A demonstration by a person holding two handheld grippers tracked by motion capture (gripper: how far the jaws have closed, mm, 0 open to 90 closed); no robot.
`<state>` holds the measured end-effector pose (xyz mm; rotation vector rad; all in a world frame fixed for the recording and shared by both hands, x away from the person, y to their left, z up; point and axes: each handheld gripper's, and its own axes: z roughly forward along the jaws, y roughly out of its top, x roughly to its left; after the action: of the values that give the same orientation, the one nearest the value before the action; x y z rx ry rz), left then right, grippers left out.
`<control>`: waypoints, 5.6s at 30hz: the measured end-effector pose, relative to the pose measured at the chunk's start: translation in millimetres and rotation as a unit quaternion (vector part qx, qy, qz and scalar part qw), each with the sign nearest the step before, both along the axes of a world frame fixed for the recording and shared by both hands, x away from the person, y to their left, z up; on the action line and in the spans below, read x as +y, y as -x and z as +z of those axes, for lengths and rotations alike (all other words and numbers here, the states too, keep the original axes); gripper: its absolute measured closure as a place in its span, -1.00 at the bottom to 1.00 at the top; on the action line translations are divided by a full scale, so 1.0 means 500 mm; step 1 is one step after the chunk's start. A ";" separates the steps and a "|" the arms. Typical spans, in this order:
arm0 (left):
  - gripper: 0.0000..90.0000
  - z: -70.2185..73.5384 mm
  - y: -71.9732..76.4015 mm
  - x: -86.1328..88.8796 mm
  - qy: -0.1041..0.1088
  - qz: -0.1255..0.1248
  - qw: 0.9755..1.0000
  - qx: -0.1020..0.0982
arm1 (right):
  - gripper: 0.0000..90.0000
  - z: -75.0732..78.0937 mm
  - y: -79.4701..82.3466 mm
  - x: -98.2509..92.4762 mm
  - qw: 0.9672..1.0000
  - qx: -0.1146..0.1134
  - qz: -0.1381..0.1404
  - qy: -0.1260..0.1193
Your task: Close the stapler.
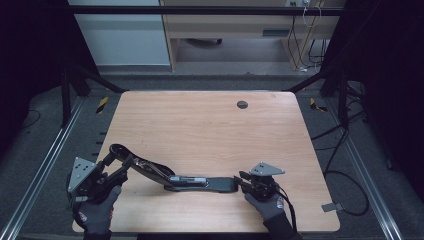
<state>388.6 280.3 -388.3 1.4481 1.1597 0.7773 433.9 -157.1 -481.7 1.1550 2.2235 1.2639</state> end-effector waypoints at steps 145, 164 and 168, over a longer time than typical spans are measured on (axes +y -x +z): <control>0.42 0.030 -0.014 -0.263 -0.151 0.034 0.984 -0.090 | 1.00 -0.040 0.006 0.029 0.999 0.039 0.026 -0.016; 0.38 -0.005 -0.008 -0.387 -0.271 0.013 0.954 -0.127 | 1.00 -0.040 0.007 0.030 0.999 0.038 0.028 -0.017; 0.37 -0.019 -0.008 -0.413 -0.300 0.009 0.944 -0.134 | 1.00 -0.040 0.008 0.031 0.999 0.039 0.028 -0.017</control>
<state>392.4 73.6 -397.6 1.7491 0.7543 1.3770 429.9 -141.9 -501.9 1.1797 2.3142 1.3056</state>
